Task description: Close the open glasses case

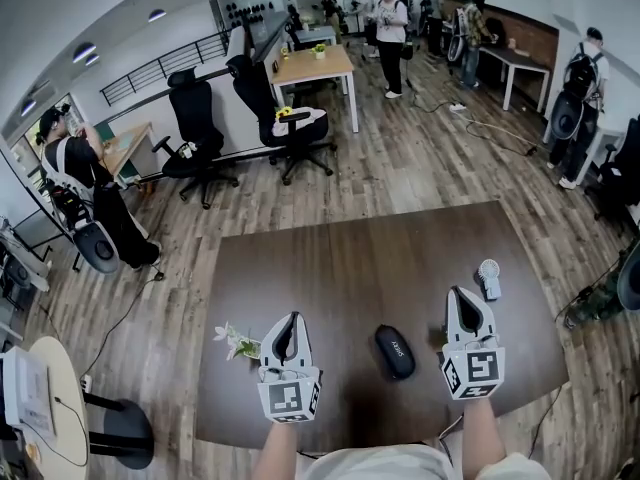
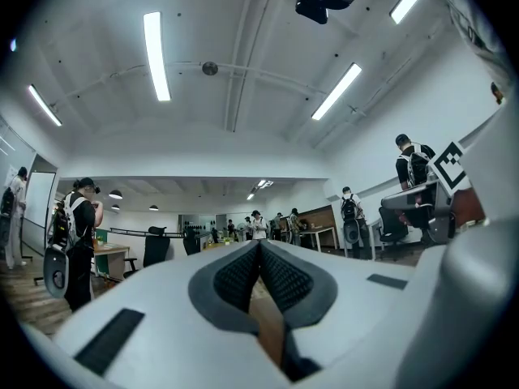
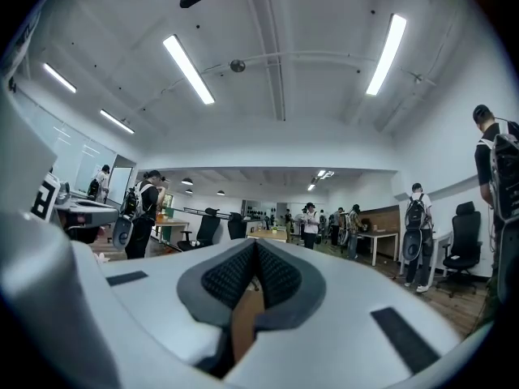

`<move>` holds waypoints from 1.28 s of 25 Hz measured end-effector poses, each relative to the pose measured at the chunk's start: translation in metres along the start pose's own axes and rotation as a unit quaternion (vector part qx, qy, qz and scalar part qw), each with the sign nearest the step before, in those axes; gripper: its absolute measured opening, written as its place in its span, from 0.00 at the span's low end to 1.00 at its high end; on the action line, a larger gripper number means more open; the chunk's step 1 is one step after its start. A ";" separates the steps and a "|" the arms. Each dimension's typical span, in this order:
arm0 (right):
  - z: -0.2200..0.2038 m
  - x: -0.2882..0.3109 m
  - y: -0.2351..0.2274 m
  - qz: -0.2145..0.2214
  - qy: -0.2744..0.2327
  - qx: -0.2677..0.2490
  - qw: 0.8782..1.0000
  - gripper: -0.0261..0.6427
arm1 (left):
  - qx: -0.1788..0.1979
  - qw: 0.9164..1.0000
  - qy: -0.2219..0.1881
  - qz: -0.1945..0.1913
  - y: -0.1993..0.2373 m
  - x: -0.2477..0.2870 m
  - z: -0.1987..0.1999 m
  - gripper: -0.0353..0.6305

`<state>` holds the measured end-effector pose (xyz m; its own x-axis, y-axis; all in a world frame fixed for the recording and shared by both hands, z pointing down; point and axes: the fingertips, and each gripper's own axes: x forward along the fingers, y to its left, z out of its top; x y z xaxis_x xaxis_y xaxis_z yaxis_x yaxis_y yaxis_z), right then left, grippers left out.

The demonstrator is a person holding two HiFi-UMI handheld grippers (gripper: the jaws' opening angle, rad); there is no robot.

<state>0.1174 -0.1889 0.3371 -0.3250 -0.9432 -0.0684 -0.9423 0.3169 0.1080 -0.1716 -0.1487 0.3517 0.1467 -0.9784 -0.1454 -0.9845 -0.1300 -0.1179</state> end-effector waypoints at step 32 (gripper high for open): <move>-0.008 -0.002 0.003 0.000 0.013 -0.010 1.000 0.04 | -0.007 1.000 0.018 0.000 -0.002 -0.003 -0.012 0.06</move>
<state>0.1160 -0.1872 0.3450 -0.3223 -0.9457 -0.0428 -0.9405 0.3148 0.1276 -0.1710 -0.1472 0.3642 0.1439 -0.9834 -0.1107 -0.9856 -0.1324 -0.1050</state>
